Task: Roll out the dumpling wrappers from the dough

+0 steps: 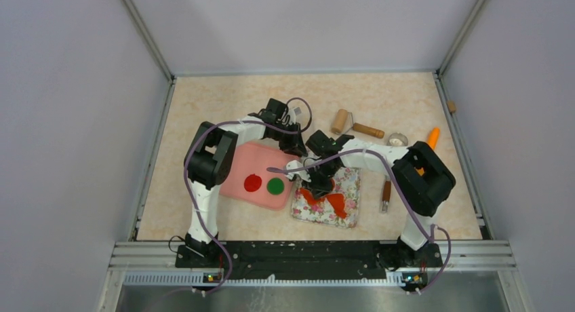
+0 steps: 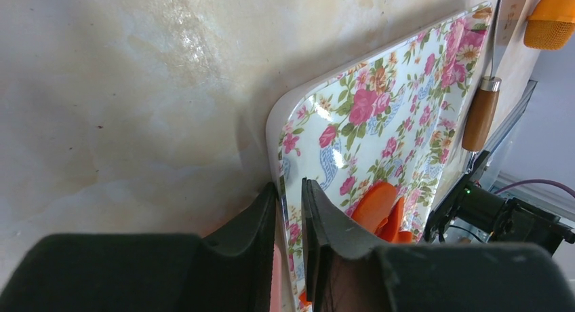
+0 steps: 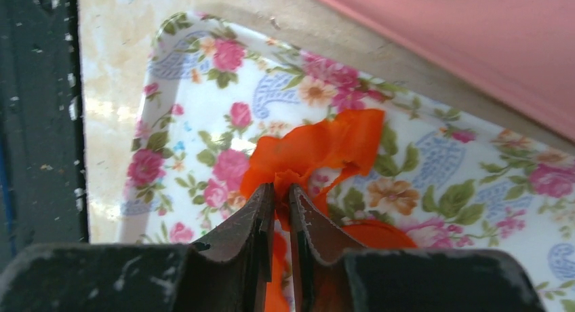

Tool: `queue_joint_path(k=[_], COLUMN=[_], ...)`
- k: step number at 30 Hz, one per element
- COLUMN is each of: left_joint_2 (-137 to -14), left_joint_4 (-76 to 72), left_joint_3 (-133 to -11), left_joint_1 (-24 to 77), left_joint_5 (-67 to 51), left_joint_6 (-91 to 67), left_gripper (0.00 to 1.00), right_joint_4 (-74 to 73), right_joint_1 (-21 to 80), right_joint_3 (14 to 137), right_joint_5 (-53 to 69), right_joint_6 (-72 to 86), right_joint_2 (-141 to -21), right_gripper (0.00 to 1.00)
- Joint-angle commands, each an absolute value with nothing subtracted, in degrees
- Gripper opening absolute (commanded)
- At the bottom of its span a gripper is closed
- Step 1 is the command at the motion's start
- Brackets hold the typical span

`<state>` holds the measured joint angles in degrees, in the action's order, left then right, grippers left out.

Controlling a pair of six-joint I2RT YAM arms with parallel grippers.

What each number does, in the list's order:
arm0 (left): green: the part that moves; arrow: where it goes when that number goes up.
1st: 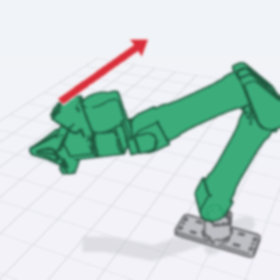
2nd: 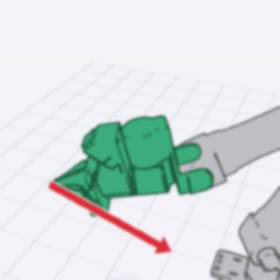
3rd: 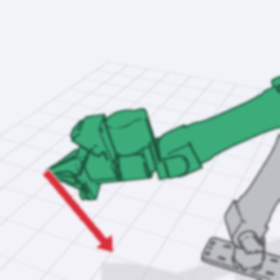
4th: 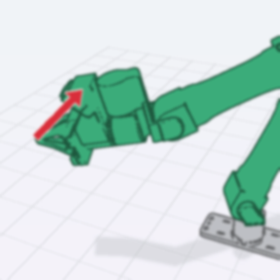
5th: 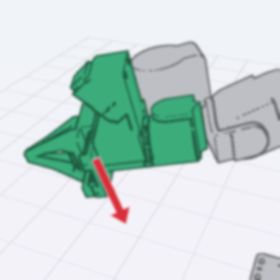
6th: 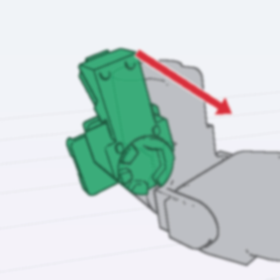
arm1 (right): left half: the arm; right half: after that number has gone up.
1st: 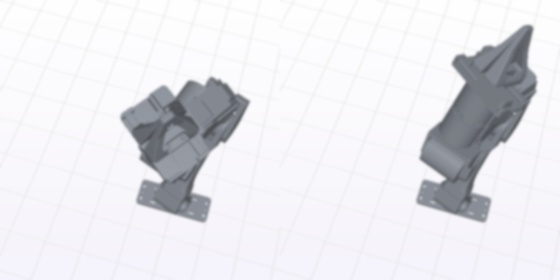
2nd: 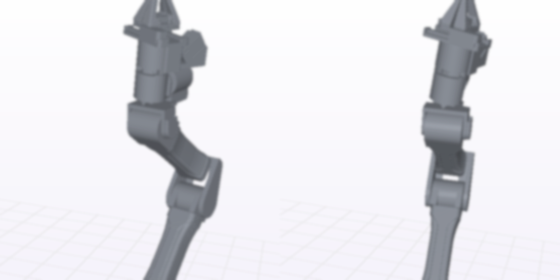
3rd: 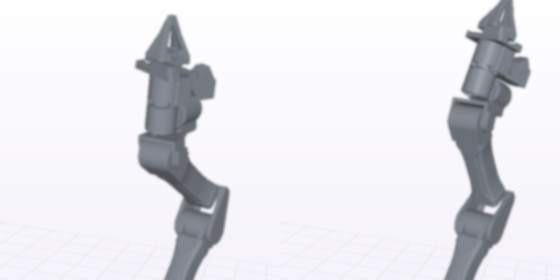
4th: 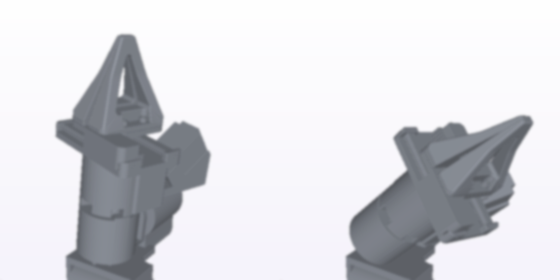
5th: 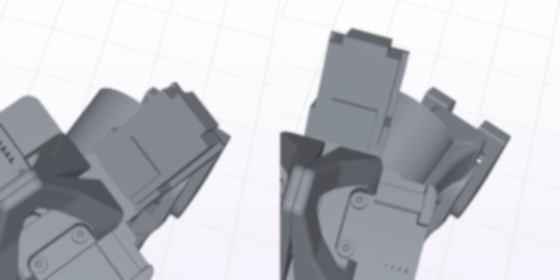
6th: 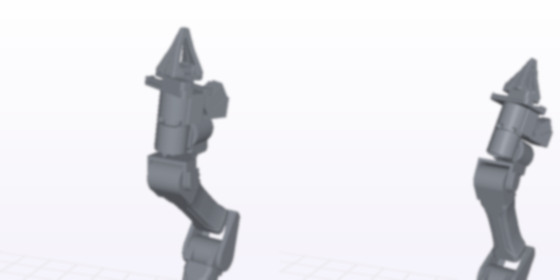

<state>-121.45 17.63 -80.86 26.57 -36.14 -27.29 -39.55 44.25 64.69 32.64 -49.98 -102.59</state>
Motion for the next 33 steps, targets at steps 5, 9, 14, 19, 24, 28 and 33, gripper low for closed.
queue_joint_path(k=[5,9,14,19,24,28,33], left_joint_2=[-122.6,-122.4,-122.1,-122.0,-122.0,-122.1,-122.3], left_joint_4=[17.6,17.7,17.9,18.1,18.1,18.1,18.1], left_joint_3=[-81.7,-81.8,-81.6,-81.5,-81.5,-81.6,-81.7], left_joint_1=[26.7,26.7,26.7,26.7,26.7,26.7,26.7], left_joint_5=[-34.3,-34.1,-33.9,-33.8,-33.9,-34.1,-34.4], left_joint_6=[-25.9,-25.7,-25.3,-25.0,-25.0,-25.0,-25.1], left_gripper=[0.22,0.22,0.22,0.22,0.22,0.22,0.22], right_joint_4=[-47.5,-49.2,-52.1,-55.5,-57.7,-58.8,-60.5], right_joint_1=[45.1,44.9,42.9,40.7,38.9,36.2,31.3], right_joint_3=[64.6,63.3,61.7,60.1,57.7,57.6,59.5], right_joint_5=[36.6,35.2,33.8,32.6,31.2,29.9,29.3], right_joint_6=[-50.4,-50.0,-50.9,-51.6,-51.2,-51.3,-52.1], right_joint_2=[-94.6,-91.9,-87.4,-82.9,-78.4,-76.7,-76.6], right_gripper=[0.12,0.11,0.1,0.1,0.09,0.08,0.08])
